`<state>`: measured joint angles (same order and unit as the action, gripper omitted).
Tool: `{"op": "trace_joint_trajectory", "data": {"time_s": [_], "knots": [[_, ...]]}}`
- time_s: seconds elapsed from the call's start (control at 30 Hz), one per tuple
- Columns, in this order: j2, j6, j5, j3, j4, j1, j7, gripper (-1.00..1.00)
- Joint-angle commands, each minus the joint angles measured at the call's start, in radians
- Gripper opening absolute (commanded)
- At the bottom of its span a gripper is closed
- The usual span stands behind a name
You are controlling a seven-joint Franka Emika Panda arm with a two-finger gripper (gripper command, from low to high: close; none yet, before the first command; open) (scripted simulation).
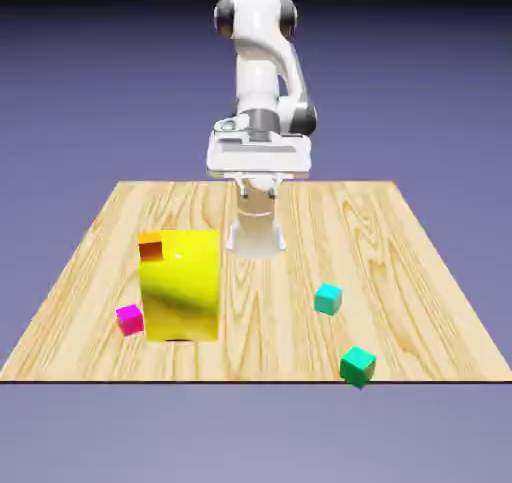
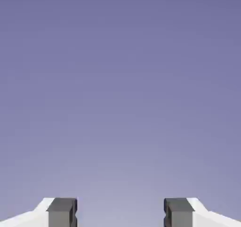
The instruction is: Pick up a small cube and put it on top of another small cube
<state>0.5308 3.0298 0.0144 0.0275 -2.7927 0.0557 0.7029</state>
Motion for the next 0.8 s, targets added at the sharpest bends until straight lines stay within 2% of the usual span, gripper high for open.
{"op": "trace_joint_trajectory", "data": {"time_s": [0.0, 0.77], "knots": [[-0.033, -0.006, 0.012, 0.023, 0.014, 0.036, -0.032, 0.00], [-0.780, -0.142, 0.287, 0.548, 0.345, 0.870, -0.758, 0.00]]}}
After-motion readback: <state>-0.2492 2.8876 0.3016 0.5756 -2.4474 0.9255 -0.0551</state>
